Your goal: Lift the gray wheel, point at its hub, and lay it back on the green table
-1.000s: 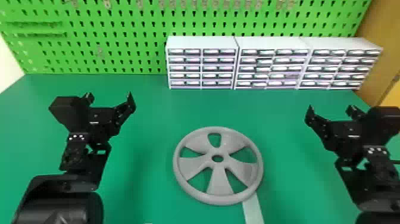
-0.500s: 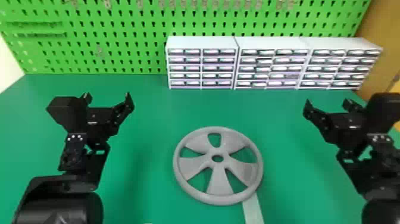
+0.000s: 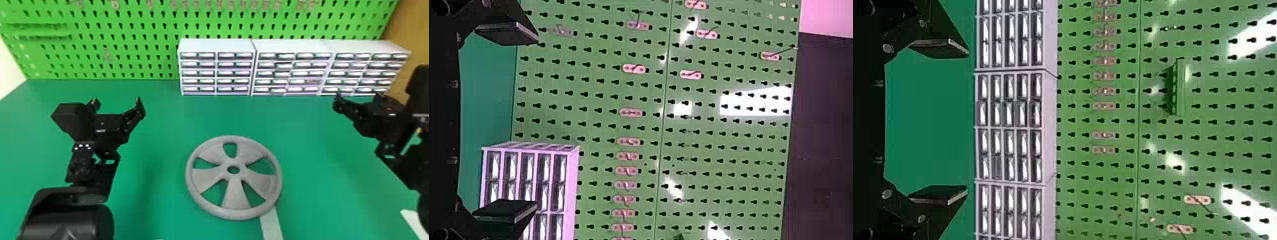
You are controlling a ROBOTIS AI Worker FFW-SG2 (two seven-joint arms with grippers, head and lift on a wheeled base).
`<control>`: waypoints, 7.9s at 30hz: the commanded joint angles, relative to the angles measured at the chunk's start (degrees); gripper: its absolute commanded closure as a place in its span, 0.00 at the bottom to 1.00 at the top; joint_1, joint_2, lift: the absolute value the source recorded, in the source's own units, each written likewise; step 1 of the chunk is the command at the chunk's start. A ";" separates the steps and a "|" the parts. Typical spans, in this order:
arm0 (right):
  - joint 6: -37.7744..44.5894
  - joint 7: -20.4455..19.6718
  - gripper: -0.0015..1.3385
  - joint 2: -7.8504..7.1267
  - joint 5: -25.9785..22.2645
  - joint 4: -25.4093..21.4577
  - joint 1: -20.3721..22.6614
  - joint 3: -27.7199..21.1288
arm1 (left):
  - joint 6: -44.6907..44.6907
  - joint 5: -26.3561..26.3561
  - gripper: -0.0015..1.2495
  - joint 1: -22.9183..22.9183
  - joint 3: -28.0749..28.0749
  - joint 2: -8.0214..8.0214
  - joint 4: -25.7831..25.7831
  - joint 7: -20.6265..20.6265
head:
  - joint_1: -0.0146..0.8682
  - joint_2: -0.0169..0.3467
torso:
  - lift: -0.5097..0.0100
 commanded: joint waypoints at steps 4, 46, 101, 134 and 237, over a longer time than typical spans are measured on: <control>10.77 0.00 0.25 0.56 -1.54 -3.90 -2.07 -1.08 | -0.37 0.35 0.10 -0.25 -0.62 -0.16 0.23 0.00 | 0.80 0.18 | 0.80; 48.20 -0.09 0.25 -2.78 -5.49 8.23 -20.79 4.19 | -0.72 0.52 0.10 -0.69 -1.32 -0.16 0.31 0.00 | 0.80 0.18 | 0.80; 42.32 -0.09 0.25 1.79 -4.00 50.59 -37.49 21.24 | -0.72 0.09 0.10 -0.43 -1.76 -0.16 0.75 0.00 | 0.80 0.18 | 0.80; 36.87 0.00 0.26 4.17 -3.21 59.91 -38.11 24.85 | -0.72 0.09 0.10 -0.60 -1.85 -0.07 0.84 0.09 | 0.80 0.18 | 0.80; -13.84 -0.09 0.94 4.17 -0.39 25.81 -14.20 14.39 | -0.72 0.61 0.10 -0.08 -1.32 -0.07 0.93 0.09 | 0.80 0.18 | 0.80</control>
